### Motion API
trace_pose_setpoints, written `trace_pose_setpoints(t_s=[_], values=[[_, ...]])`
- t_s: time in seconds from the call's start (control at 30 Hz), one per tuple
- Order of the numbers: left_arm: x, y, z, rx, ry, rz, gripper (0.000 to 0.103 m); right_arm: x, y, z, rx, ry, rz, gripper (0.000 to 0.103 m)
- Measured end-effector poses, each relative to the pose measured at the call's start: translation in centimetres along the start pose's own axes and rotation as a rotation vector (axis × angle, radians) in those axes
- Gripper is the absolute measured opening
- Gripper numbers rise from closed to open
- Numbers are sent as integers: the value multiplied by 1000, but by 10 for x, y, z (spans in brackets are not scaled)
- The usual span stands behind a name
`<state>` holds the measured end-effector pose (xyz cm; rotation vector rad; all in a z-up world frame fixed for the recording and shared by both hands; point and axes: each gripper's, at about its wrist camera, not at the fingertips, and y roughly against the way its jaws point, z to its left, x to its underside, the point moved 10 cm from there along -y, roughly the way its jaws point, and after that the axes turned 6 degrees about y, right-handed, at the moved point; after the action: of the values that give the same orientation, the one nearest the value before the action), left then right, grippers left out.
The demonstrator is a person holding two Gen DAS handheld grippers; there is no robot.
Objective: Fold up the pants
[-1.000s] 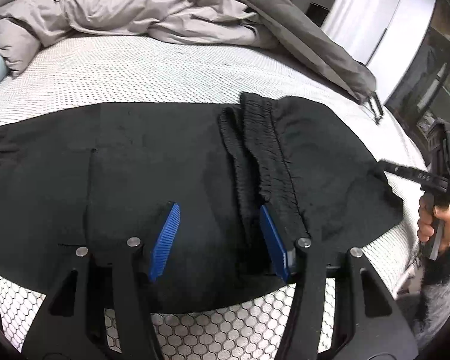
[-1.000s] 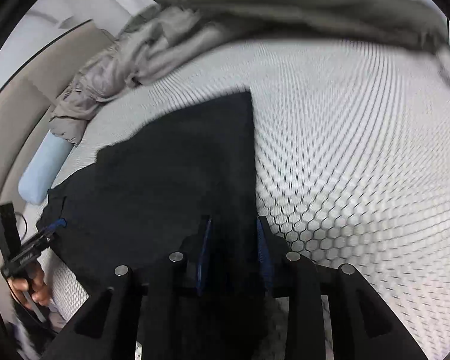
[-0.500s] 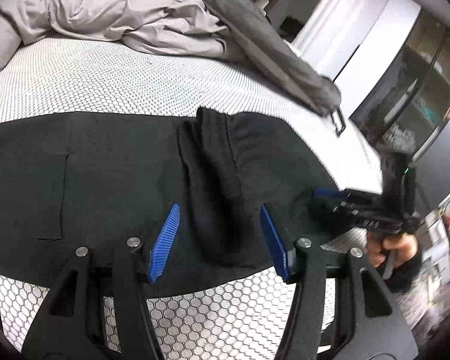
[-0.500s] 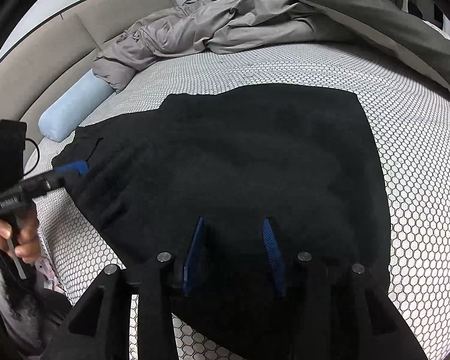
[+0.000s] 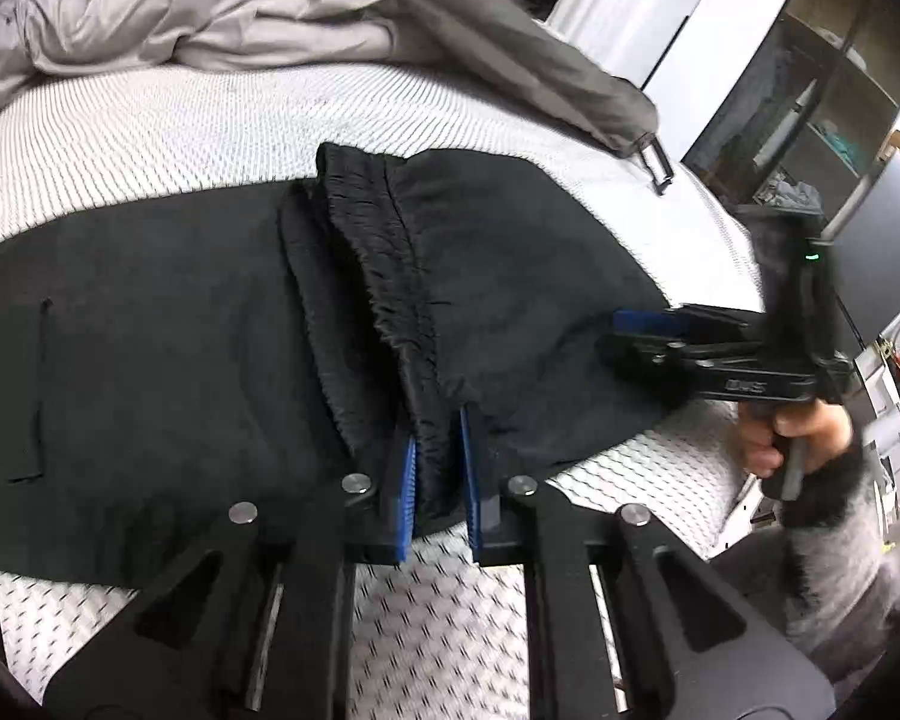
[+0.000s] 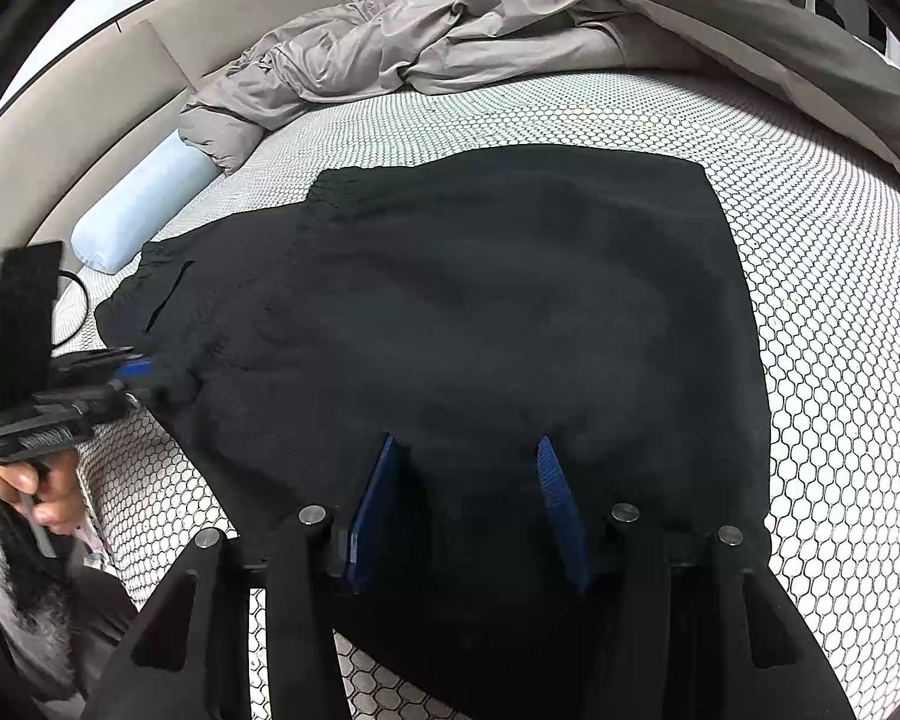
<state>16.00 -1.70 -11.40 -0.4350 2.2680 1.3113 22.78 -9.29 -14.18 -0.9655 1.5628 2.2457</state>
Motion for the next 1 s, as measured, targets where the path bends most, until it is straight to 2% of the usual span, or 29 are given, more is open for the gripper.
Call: trace_pose_setpoints(t_s=[0.1, 0.17, 0.23, 0.3, 0.33, 0.37, 0.4, 0.47, 0.5, 0.57, 0.6, 0.63, 0.67, 0.73, 0.8, 0.83, 0.9, 0.93, 1.0], values=[[14, -15, 18, -61, 21, 75, 10, 4, 0, -1, -7, 13, 5, 53], [15, -16, 25, -73, 34, 83, 14, 6, 2, 0, 0, 39, 3, 53], [7, -3, 21, -119, 11, 33, 20, 8, 6, 2, 17, 55, 3, 53], [-6, 15, 13, -173, -46, -62, 23, 9, 17, 7, 29, 71, -6, 55], [-12, 24, 5, -157, -62, -107, 26, 11, 22, 13, 17, 92, -13, 55], [-17, 27, -3, -141, -66, -137, 34, 11, 24, 19, 9, 115, -18, 56], [-20, 25, -11, -129, -70, -160, 39, 14, 24, 24, 11, 147, -17, 58], [-20, 8, -28, -109, -105, -160, 39, 25, 14, 27, 45, 206, 23, 58], [-16, -7, -38, -99, -133, -141, 39, 31, 10, 25, 66, 231, 45, 58], [-3, -38, -48, -114, -198, -45, 39, 39, 17, 15, 86, 250, 54, 58], [8, -56, -42, -149, -215, 31, 39, 42, 23, 9, 85, 230, 59, 58], [14, -65, -37, -172, -219, 73, 39, 46, 33, -4, 88, 198, 58, 58], [14, -69, -37, -172, -220, 76, 39, 49, 40, -18, 106, 171, 55, 57], [12, -59, -45, -172, -218, 71, 39, 60, 53, -54, 148, 89, 72, 58], [5, -44, -54, -147, -214, 27, 39, 58, 67, -71, 145, 13, 29, 54], [-2, -35, -60, -137, -217, -11, 39, 51, 74, -70, 139, -1, -12, 48], [-20, -25, -74, -107, -207, -90, 39, 32, 80, -53, 129, 24, -87, 47], [-24, -28, -77, -98, -198, -99, 39, 21, 76, -40, 114, 43, -109, 47], [-31, -50, -78, -116, -184, -67, 39, 4, 59, -18, 108, 62, -113, 47]])
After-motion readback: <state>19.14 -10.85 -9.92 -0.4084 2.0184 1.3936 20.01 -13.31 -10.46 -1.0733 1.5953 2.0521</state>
